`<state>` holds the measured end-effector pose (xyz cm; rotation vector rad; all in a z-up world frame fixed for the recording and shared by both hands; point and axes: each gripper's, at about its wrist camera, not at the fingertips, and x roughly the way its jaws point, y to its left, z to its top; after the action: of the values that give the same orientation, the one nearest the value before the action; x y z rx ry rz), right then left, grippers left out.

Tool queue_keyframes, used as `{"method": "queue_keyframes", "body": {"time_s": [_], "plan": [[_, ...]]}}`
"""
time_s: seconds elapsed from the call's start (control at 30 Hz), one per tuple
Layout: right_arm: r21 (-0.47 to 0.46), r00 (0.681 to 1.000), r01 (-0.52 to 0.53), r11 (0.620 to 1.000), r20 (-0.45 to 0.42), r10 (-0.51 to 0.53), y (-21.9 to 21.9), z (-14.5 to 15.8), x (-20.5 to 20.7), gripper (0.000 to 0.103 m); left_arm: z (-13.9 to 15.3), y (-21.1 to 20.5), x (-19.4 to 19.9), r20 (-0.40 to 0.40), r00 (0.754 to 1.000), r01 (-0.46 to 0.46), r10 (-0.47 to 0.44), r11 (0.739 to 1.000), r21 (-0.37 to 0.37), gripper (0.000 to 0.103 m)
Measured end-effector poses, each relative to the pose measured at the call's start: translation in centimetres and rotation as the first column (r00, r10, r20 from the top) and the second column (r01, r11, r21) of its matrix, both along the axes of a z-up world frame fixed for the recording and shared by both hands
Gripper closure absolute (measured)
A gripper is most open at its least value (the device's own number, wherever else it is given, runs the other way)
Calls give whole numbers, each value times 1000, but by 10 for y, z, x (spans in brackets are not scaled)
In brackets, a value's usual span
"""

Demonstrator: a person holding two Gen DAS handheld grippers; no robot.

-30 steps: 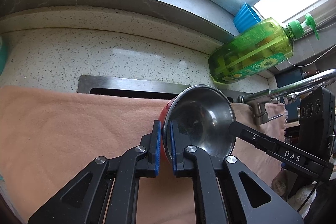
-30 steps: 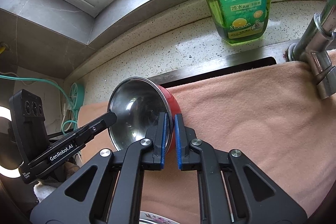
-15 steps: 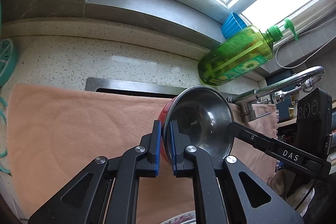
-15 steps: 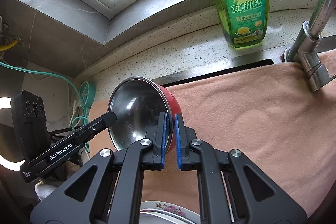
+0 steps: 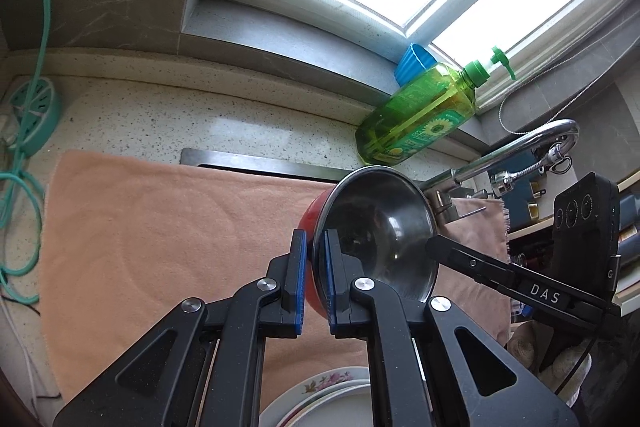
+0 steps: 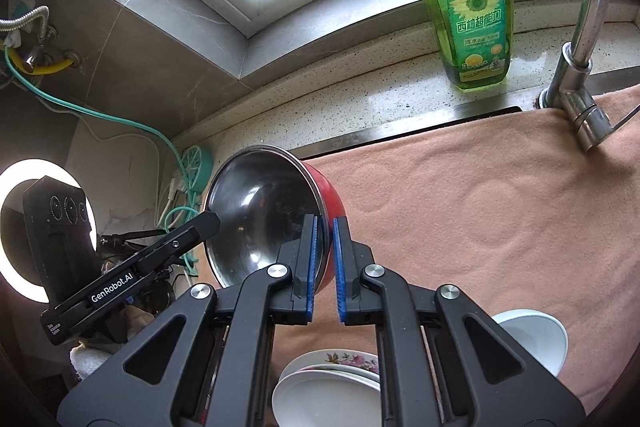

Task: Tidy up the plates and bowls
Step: 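Lift the red-bottomed bowl and carry it over the large steel bowl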

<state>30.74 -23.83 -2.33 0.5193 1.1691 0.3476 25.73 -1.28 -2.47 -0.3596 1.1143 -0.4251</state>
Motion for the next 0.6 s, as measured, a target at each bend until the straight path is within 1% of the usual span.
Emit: {"method": "queue_keyframes", "body": {"time_s": [0.27, 0.6], "plan": [[9, 999, -27, 1000, 25, 27, 14, 16, -32, 95, 9, 15, -30, 9, 1000, -6, 7, 1000, -9, 96], [25, 997, -68, 997, 36, 67, 38, 27, -72, 95, 17, 39, -70, 18, 999, -33, 33, 999, -31, 96]]}}
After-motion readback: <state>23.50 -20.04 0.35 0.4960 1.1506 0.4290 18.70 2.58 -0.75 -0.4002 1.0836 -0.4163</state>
